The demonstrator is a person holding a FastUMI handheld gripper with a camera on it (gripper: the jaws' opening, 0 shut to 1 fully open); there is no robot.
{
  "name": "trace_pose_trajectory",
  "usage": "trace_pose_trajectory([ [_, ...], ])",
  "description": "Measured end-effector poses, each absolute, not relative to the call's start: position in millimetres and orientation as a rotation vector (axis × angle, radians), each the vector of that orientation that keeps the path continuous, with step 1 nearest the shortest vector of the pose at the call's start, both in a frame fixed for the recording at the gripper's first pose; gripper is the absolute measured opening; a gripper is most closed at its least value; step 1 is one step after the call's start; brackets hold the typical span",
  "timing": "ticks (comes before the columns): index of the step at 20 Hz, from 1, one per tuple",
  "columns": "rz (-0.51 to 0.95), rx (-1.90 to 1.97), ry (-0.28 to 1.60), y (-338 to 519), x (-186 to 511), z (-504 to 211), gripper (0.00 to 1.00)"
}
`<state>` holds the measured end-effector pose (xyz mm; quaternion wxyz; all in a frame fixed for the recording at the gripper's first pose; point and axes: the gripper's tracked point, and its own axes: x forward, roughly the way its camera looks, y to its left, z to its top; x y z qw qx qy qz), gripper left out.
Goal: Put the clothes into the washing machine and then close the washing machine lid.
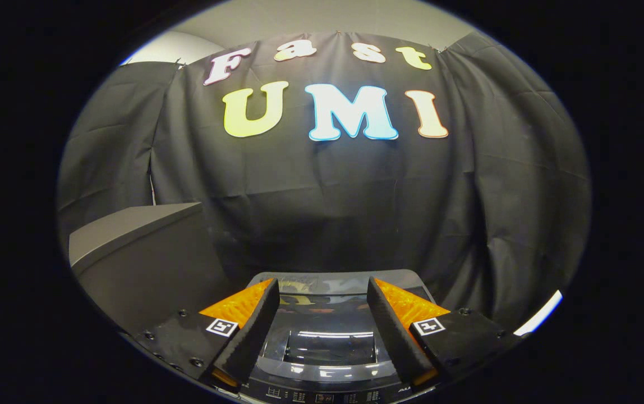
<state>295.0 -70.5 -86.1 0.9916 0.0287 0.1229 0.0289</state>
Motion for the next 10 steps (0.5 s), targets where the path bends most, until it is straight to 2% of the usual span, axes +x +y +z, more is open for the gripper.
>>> trace_pose_trajectory([
  [10, 0.064, 0.060, 0.229, -56.6, 281.8, -74.7, 0.97],
])
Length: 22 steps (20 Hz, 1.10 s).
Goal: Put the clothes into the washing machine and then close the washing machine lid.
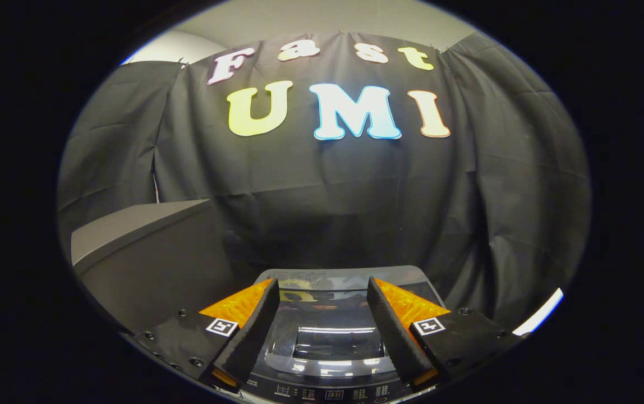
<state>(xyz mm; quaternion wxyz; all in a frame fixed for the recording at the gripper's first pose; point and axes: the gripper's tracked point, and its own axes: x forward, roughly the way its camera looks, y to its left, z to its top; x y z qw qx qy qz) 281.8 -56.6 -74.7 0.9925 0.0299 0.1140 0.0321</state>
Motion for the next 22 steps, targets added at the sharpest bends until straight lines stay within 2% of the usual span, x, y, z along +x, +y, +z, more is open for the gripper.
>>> trace_pose_trajectory([
  [10, 0.028, 0.034, 0.087, -49.5, 193.7, 12.0, 0.97],
  [22, -0.028, 0.050, 0.044, -42.9, 84.3, 47.6, 0.97],
])
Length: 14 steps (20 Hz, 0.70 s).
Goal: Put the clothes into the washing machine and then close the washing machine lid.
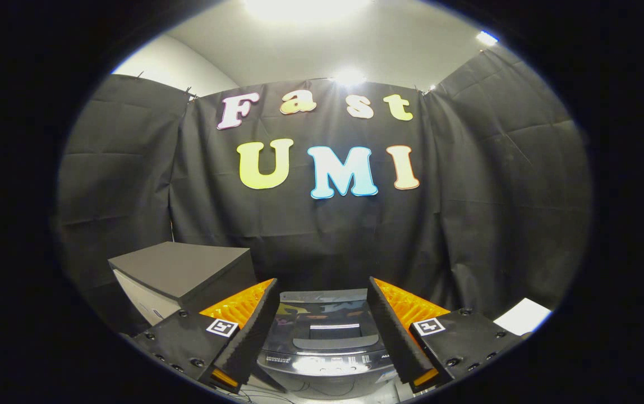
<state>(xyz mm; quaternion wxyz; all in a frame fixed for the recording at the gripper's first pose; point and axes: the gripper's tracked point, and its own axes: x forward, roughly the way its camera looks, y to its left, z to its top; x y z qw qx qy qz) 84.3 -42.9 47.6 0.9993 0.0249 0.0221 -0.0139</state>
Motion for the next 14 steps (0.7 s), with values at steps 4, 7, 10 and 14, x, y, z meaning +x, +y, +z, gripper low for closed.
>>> trace_pose_trajectory([
  [4, -0.017, 0.024, 0.032, -27.4, 48.9, 53.2, 0.97],
  [7, -0.011, 0.016, 0.025, -14.6, 27.7, 52.7, 0.97],
  [10, -0.015, 0.009, 0.018, -4.9, 7.0, 50.1, 0.97],
  [14, -0.014, 0.011, 0.019, 5.2, -15.1, 44.2, 0.97],
])
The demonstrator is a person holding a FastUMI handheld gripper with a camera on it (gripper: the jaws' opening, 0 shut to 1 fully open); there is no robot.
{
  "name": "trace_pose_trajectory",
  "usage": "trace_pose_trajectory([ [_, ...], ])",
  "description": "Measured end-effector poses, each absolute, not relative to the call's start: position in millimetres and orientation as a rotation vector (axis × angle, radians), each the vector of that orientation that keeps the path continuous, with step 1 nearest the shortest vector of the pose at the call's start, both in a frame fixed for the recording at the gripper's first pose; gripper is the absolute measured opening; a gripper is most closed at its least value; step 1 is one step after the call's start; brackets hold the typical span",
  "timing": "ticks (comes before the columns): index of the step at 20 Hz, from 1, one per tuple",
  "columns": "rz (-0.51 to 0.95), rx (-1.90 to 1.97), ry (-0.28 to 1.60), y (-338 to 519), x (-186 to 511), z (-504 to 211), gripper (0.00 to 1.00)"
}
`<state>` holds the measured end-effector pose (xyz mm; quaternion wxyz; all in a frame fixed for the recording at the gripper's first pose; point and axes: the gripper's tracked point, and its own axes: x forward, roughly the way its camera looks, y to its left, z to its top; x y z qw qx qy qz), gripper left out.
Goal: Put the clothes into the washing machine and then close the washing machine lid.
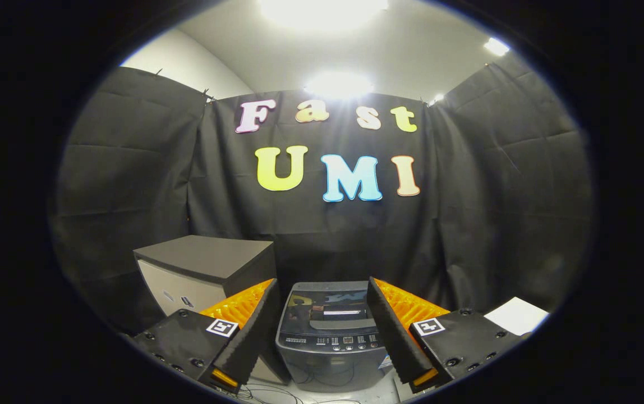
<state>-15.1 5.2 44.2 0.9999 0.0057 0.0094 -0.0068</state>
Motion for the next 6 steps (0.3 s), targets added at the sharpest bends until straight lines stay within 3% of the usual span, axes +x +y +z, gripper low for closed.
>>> trace_pose_trajectory([
  [6, -0.016, 0.009, 0.007, 9.6, -29.0, 42.5, 0.97],
])
